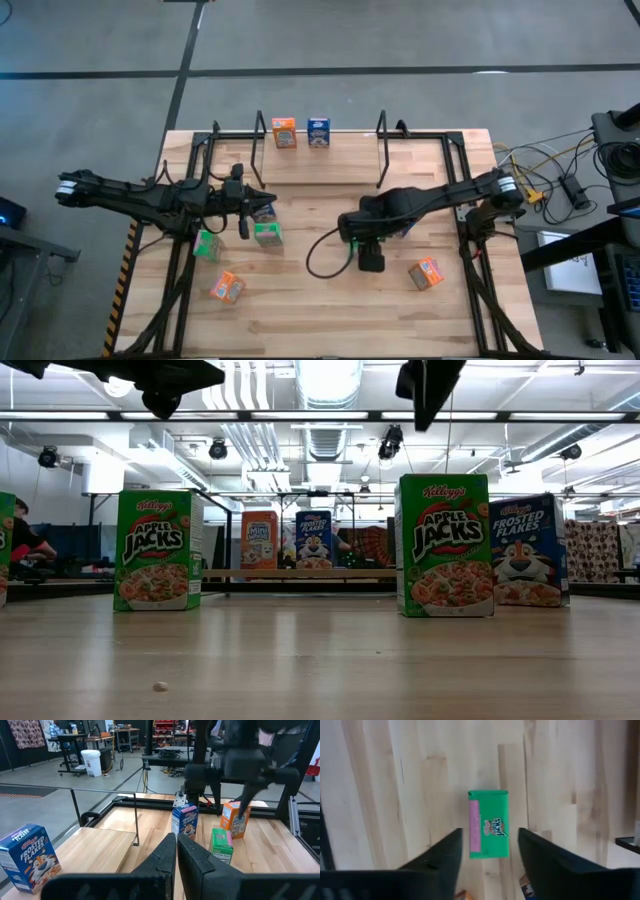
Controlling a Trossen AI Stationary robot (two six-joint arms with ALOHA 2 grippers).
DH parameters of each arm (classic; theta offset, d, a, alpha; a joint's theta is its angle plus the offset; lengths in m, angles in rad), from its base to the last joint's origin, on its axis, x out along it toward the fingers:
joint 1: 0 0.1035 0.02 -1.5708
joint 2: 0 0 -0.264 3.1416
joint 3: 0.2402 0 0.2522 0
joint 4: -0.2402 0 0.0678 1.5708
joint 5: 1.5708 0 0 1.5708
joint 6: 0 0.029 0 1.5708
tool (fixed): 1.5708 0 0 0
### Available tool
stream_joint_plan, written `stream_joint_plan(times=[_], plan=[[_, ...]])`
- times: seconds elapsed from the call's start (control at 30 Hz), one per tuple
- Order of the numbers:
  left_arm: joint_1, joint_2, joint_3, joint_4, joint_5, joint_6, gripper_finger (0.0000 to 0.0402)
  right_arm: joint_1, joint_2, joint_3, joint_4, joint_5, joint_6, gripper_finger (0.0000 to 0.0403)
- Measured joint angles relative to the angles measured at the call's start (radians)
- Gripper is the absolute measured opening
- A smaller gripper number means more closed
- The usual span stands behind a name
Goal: Stack cereal on shelf
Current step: Put the right green cereal box on the shelf
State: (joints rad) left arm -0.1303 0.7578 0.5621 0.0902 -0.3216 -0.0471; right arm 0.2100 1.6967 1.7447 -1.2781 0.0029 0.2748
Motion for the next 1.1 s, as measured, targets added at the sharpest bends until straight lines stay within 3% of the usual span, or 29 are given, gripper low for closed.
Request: stream_joint_plan(times=[0.2,0.37,0.8,1.1], plan=[[0.0,0.0,0.0,0.0,0.0,0.0,0.0,0.018,0.059,0.0,-0.012,0.006,-0.05,0.0275],[0.0,0.0,0.0,0.0,0.0,0.0,0.0,0.017,0.096,-0.001,-0.039,0.077,-0.05,0.0304],[0.0,0.0,0.0,0.0,0.0,0.002,0.0,0.017,0.1,-0.119,-0.005,0.12,-0.024,0.0288],[0.0,0.0,0.0,0.0,0.0,0.003,0.0,0.017,0.087,-0.088,-0.013,0.121,-0.012,0.0281]])
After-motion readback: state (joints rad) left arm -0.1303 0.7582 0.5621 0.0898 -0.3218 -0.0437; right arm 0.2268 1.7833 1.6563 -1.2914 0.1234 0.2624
